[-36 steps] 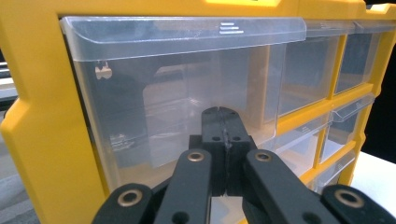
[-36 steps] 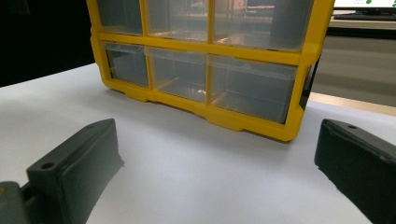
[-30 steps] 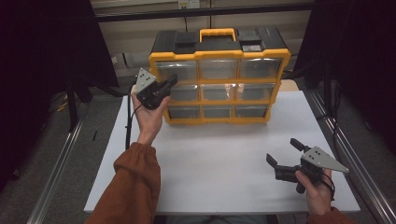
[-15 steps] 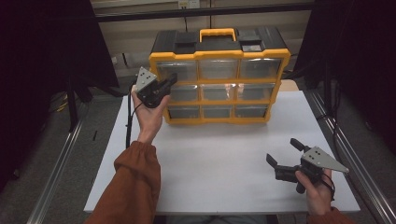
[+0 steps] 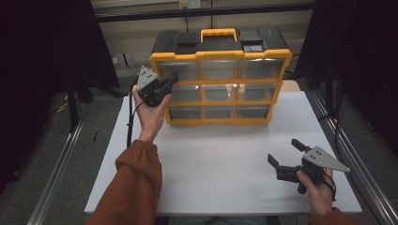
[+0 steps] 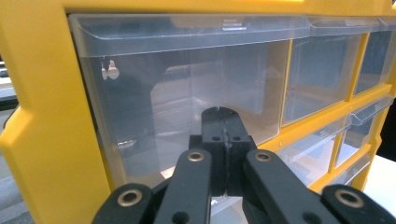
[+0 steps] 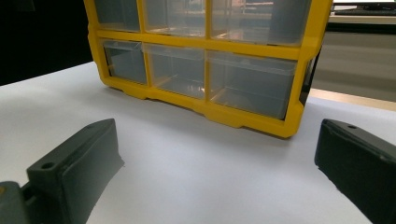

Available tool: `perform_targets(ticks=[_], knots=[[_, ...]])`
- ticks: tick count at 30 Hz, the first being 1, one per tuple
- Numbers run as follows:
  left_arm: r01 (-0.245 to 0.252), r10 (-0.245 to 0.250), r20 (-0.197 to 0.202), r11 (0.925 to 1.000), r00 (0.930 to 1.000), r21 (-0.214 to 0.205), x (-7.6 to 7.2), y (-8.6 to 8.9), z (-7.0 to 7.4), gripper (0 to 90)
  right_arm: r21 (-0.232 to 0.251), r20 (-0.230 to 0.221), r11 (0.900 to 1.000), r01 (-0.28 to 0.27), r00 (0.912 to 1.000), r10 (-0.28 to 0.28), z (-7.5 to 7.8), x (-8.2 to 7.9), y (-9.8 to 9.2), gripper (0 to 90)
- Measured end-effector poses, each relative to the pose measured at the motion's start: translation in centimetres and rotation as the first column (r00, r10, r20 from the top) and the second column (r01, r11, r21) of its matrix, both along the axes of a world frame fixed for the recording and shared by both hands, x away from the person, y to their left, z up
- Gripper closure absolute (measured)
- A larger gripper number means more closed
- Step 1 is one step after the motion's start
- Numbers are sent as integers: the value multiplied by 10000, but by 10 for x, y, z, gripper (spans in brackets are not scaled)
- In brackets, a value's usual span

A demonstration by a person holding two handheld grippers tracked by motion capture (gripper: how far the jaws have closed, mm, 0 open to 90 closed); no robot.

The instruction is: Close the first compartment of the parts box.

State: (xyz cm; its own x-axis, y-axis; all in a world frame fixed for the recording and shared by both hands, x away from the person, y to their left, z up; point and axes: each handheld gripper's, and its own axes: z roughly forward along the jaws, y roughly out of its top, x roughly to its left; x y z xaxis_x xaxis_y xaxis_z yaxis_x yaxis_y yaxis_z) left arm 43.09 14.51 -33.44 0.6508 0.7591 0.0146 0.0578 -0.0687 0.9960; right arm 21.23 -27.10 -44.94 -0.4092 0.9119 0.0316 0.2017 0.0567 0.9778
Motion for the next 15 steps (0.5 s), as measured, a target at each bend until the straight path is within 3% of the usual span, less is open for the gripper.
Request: perform_targets(ticks=[10,15], knots=[[-41,41,0,10000,10000,46,5,1,-2,900,26,51,10000,2,10000,-3,1,-1,0,0],[-18,18,-15,9999,10000,-141,5,0,-4,889,-16,85,10000,1,10000,0,1,-1,1,0]])
